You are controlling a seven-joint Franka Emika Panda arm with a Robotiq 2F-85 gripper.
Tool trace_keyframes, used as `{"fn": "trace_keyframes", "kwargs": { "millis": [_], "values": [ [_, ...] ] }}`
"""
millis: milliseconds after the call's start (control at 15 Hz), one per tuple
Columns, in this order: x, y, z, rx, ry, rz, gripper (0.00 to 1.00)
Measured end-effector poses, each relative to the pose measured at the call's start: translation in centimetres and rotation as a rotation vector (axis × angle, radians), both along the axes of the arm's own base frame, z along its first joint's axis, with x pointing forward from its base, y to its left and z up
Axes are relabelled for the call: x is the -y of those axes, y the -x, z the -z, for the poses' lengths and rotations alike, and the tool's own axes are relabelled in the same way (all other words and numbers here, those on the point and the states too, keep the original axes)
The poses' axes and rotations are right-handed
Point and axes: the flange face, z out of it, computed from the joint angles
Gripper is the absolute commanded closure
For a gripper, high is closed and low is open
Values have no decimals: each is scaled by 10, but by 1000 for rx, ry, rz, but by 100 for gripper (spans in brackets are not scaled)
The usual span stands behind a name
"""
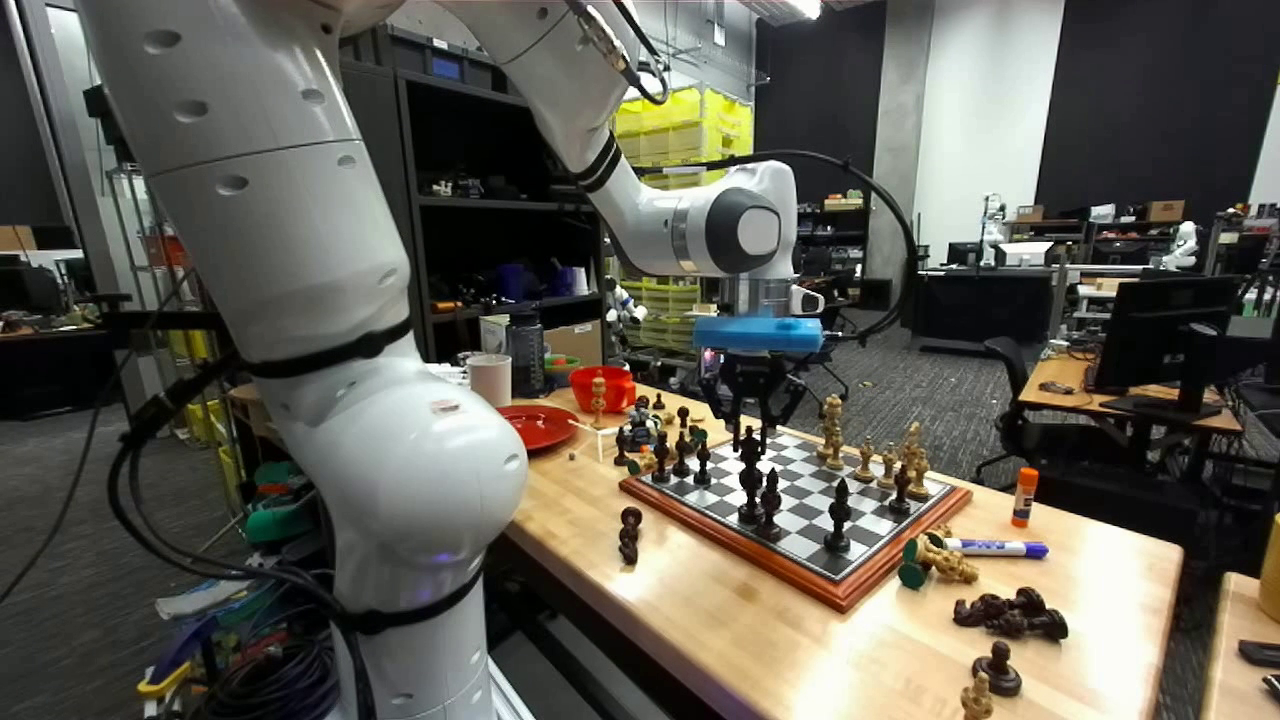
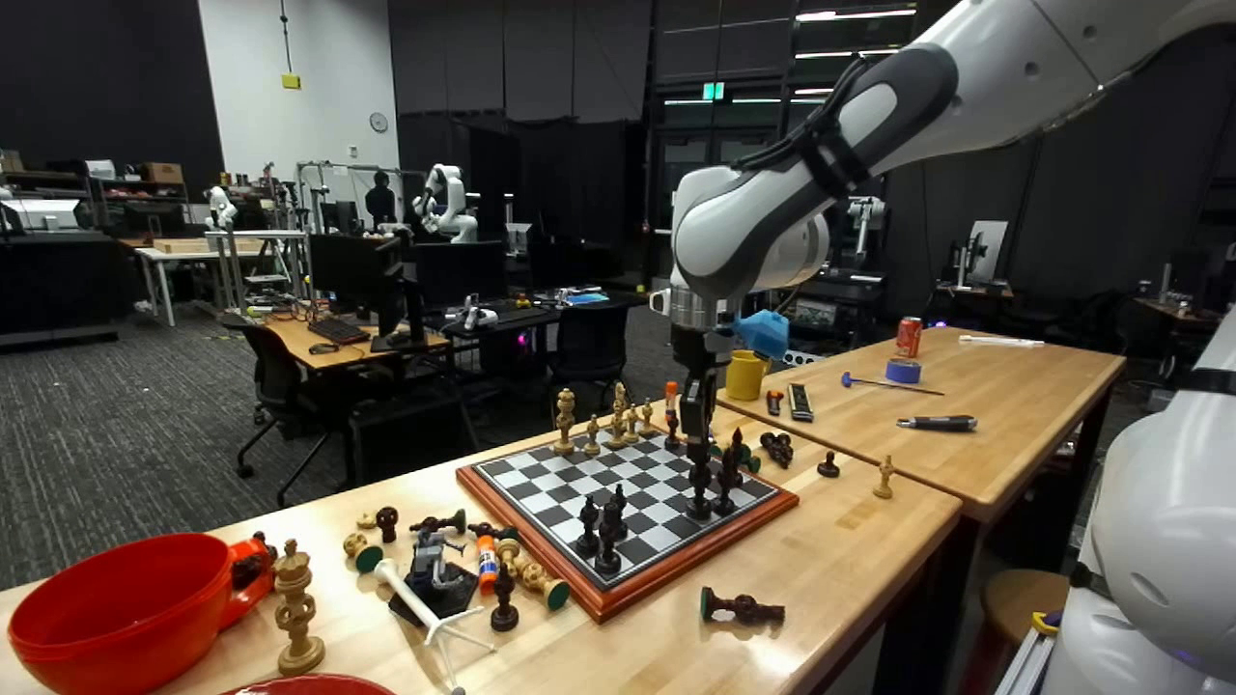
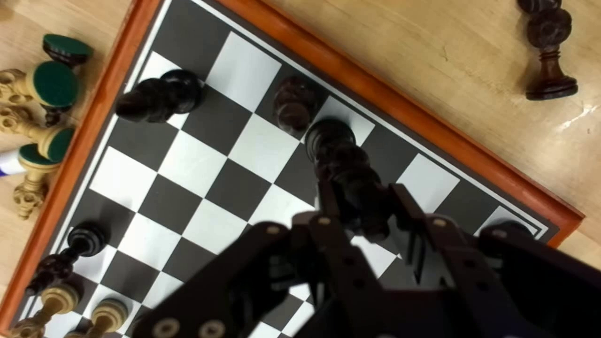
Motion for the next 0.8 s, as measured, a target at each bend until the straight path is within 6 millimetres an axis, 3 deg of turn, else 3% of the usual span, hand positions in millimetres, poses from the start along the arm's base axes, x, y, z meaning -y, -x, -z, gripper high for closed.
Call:
{"fn": "trace_keyframes", "kwargs": {
  "millis": [467,533,600,800],
  "values": [
    [0,-1,4,-9,1,1,92],
    [0,-1,4,-9,1,1,62],
    [0,-1,4,-10,1,1,43],
    [0,-1,4,-11,1,2,27]
  ]
}}
